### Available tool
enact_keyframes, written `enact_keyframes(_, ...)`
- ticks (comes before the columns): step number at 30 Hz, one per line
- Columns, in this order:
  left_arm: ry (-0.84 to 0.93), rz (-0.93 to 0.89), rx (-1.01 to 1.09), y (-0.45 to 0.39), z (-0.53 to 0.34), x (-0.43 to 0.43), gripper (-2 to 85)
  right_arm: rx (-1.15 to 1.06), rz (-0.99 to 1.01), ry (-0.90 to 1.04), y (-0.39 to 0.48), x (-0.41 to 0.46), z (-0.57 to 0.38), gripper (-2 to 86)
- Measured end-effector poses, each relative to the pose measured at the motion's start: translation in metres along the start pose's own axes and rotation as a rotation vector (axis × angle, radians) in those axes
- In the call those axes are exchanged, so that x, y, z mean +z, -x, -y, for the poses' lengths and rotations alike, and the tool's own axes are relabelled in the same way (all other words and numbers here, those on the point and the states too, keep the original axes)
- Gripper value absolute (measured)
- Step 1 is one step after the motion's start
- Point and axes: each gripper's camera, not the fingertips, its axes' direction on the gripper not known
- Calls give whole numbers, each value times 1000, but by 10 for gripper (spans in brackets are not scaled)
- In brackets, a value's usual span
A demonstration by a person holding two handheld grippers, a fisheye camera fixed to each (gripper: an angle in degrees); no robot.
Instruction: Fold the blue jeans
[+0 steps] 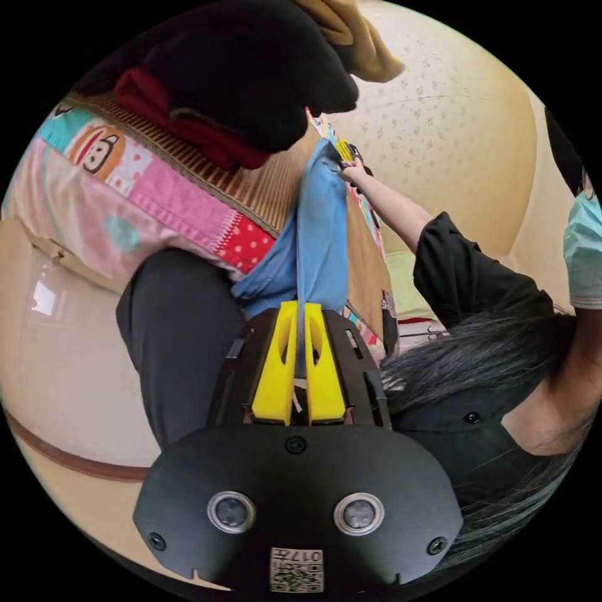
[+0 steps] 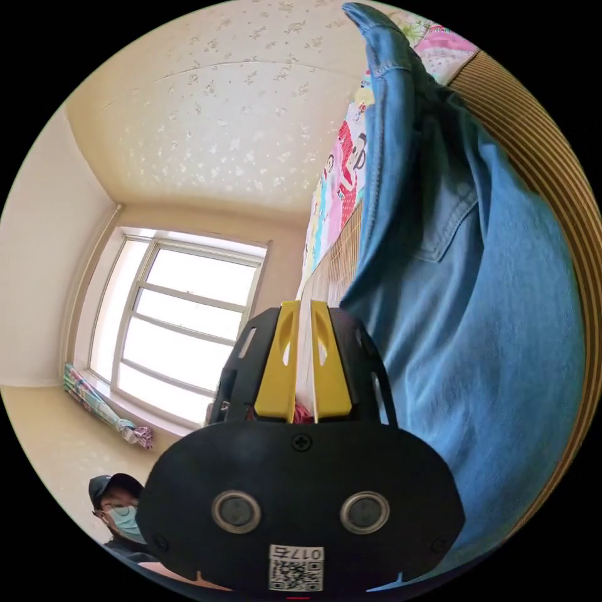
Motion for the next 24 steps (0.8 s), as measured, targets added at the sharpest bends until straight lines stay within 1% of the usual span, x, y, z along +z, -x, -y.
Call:
enact_keyframes(3,-49,67,-7,0,-5,-1,34,-93,-75,199,11,-12,-35,59)
enact_keyframes(5,-67,108,29,-5,-1,1,64,-214,-189,374,35,-39,-91,79)
enact_keyframes(6,-63,110,70,-10,6,5,78,-237,-210,395,41,-49,-108,84)
enact_keyframes(7,-57,104,92,-13,10,9,86,-274,-255,415,52,-72,-145,93)
enact_keyframes(9,-2,63,185,-24,35,29,111,-321,-344,429,64,-105,-203,107)
enact_keyframes(11,36,82,257,-35,54,49,118,-360,-484,427,68,-138,-282,121)
enact_keyframes(13,68,142,299,-45,70,71,113,-344,-547,384,63,-157,-334,123)
enact_keyframes(14,120,234,275,-49,77,85,101,-331,-550,361,57,-165,-365,118)
enact_keyframes(15,134,327,296,-56,78,90,83,-341,-538,334,56,-168,-379,113)
enact_keyframes(16,134,355,312,-60,77,91,75,-351,-504,284,54,-171,-403,102)
enact_keyframes(17,126,354,340,-65,72,93,73,-345,-469,280,53,-168,-420,88)
enact_keyframes(19,183,269,324,-62,66,105,52,-352,-420,338,54,-154,-439,61)
enact_keyframes(20,247,209,296,-56,60,119,37,-361,-450,399,55,-143,-449,50)
enact_keyframes(22,278,145,270,-54,46,133,24,-447,-507,422,68,-144,-464,41)
enact_keyframes(23,315,146,297,-60,33,139,18,-464,-539,488,72,-150,-471,37)
enact_keyframes(24,377,186,336,-67,18,146,16,-470,-552,525,73,-155,-475,36)
